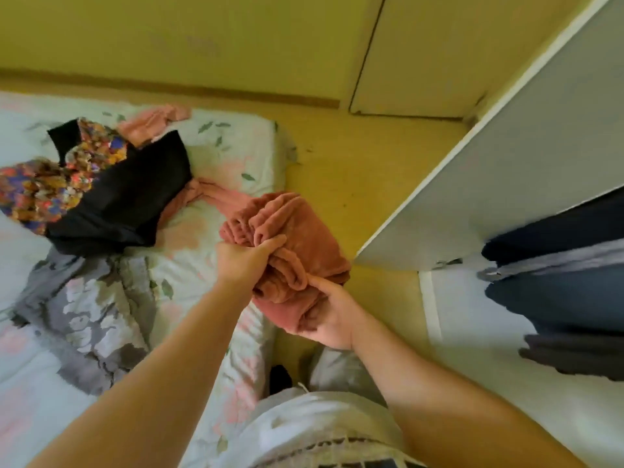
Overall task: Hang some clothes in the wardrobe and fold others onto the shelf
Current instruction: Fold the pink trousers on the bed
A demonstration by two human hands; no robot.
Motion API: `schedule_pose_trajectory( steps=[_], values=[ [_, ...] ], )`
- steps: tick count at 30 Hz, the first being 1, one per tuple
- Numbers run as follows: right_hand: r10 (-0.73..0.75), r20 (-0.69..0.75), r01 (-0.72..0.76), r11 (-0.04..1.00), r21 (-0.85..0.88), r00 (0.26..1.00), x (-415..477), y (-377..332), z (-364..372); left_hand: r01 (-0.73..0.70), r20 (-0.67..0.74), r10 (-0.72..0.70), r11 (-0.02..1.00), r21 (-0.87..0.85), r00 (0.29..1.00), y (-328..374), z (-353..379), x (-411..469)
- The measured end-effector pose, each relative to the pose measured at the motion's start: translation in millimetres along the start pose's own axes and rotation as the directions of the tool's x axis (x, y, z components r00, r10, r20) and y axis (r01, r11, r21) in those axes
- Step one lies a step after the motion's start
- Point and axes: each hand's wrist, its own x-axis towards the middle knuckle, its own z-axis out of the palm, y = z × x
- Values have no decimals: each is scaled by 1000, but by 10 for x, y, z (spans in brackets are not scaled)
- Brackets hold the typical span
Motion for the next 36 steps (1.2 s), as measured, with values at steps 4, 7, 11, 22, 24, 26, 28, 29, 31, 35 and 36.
schedule_pose_trajectory(
  steps=[4,7,11,22,24,26,28,29,31,35,36],
  values=[
    [-260,35,251,955,157,965,-742,-365,-315,-292,251,250,945,147,935,787,795,-361],
    [-462,59,438,868,233,885,-1275,-615,-562,-498,476,386,857,132,790,1334,1415,-728],
    [-705,-7,662,662,352,709,-2001,-956,-867,-701,682,526,712,-26,509,1994,2205,-1403],
    [-915,-399,978,23,-208,-63,-4268,-1597,-1074,-521,555,771,350,-779,-312,3297,3398,-3227],
    [-871,-441,944,-70,-322,-215,-4643,-1634,-1007,-469,481,798,291,-834,-362,3524,3560,-3470],
    [-807,-451,877,-161,-453,-382,-5003,-1677,-890,-429,405,834,232,-873,-375,3717,3751,-3653],
    [-726,-427,766,-210,-608,-539,-5352,-1741,-741,-354,379,861,256,-899,-339,3859,3939,-3803],
    [-687,-404,700,-214,-682,-604,-5517,-1783,-682,-312,387,871,293,-904,-302,3936,4044,-3873],
    [-621,-375,585,-169,-794,-688,-5855,-1891,-574,-279,415,884,351,-894,-217,4115,4249,-4033],
    [-565,-346,454,-57,-889,-749,-6512,-2183,-511,-255,383,907,334,-907,-175,4500,4582,-4455],
    [-560,-353,450,-41,-892,-750,-6648,-2275,-534,-247,382,909,336,-909,-169,4565,4636,-4560]
  ],
)
